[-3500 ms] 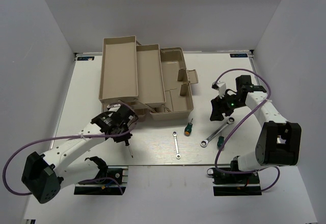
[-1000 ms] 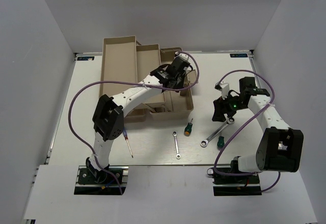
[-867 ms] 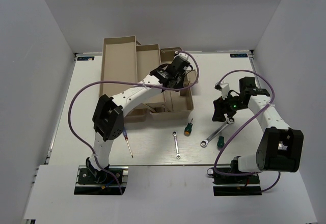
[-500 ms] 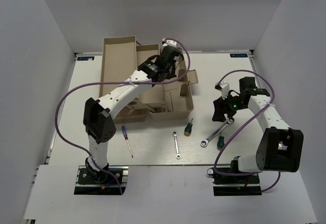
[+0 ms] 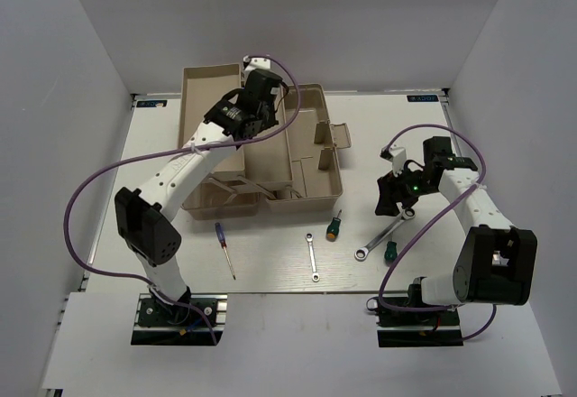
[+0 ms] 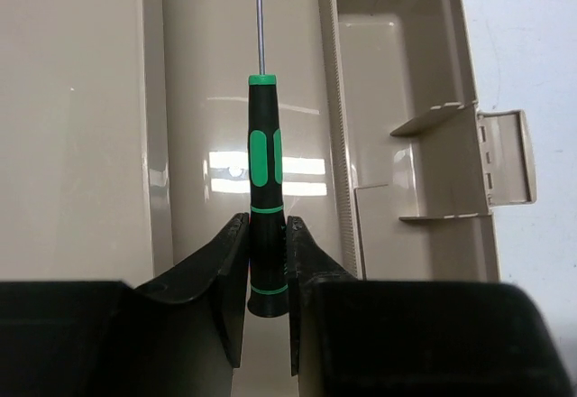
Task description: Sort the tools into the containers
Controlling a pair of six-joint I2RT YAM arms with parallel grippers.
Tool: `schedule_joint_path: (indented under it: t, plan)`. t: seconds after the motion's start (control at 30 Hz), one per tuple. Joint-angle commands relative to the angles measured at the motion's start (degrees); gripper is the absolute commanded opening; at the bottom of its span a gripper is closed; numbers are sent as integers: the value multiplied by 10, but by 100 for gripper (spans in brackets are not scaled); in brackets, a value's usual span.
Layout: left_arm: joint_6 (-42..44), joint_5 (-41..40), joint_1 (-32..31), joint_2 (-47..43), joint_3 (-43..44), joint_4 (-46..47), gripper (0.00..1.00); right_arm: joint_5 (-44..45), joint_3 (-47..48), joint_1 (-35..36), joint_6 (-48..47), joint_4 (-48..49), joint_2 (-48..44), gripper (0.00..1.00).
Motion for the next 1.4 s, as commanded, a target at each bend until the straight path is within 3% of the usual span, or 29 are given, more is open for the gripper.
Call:
schedule_joint_path:
  t: [0.0, 0.4, 0.63, 0.73, 1.1, 1.17, 1.2, 1.27, 1.3, 1.37]
  plan:
    - [-4, 15, 3, -27, -7, 0, 0, -9, 1, 3, 4, 9, -3, 74]
    - [-14, 32, 3, -27, -25, 13, 0, -7, -1, 2, 0, 3, -10, 76]
    - [22, -6, 21, -29, 125, -26, 0, -12, 2, 2, 5, 5, 0, 76]
    - [22, -28, 43, -29, 134, -65, 0, -14, 5, 2, 8, 5, -1, 76]
    - [-12, 4, 149, -124, -65, -70, 0, -16, 3, 3, 10, 6, -5, 76]
    - [-12, 19, 156, -129, -80, -65, 8, -16, 4, 3, 9, 5, -5, 76]
    - [-12, 34, 156, -129, -85, -65, 19, -15, 5, 3, 9, 6, -3, 76]
    - [-12, 45, 162, -129, -85, -65, 34, -16, 7, 3, 10, 5, -2, 77]
    - [-12, 51, 162, -129, -85, -65, 47, -16, 9, 3, 10, 5, -1, 77]
    - [-12, 51, 167, -129, -85, -65, 56, -15, 9, 3, 11, 4, 0, 77]
